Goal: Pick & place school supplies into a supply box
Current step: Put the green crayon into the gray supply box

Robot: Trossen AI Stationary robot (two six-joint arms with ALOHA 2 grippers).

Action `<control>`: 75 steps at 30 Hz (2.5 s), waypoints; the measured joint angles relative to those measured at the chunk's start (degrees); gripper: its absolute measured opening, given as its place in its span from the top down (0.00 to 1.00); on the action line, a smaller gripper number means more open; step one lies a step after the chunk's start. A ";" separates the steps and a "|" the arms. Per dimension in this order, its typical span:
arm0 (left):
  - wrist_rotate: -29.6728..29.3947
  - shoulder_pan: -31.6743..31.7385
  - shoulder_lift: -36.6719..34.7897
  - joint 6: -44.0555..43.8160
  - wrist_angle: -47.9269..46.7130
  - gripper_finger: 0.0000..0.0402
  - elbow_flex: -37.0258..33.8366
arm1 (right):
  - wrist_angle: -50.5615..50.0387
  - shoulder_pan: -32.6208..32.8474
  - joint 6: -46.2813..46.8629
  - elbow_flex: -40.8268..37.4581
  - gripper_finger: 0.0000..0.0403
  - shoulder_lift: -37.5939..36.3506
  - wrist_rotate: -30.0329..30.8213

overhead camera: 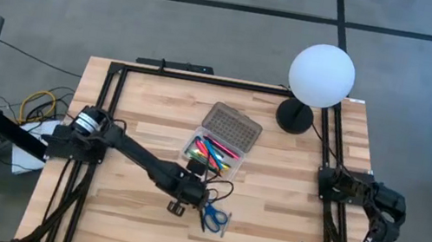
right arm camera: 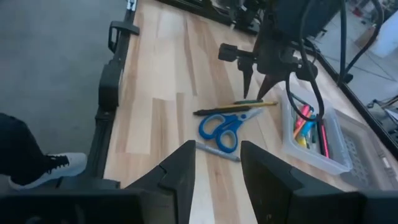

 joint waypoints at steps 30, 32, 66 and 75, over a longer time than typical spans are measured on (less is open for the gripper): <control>8.23 1.74 3.85 -4.45 -4.31 0.69 0.59 | 1.28 -1.74 -0.20 0.00 0.70 0.00 -0.95; 9.03 1.58 3.89 -5.75 -4.73 0.69 0.61 | 1.36 -1.74 -0.20 0.00 0.70 0.00 -0.96; 8.17 -3.83 3.83 -15.03 -13.33 0.77 0.52 | 1.79 -1.74 -0.18 0.00 0.70 0.00 -0.95; 8.08 -3.86 3.82 -14.69 -12.76 0.93 0.48 | 1.96 -1.74 -0.18 0.00 0.70 0.00 -0.95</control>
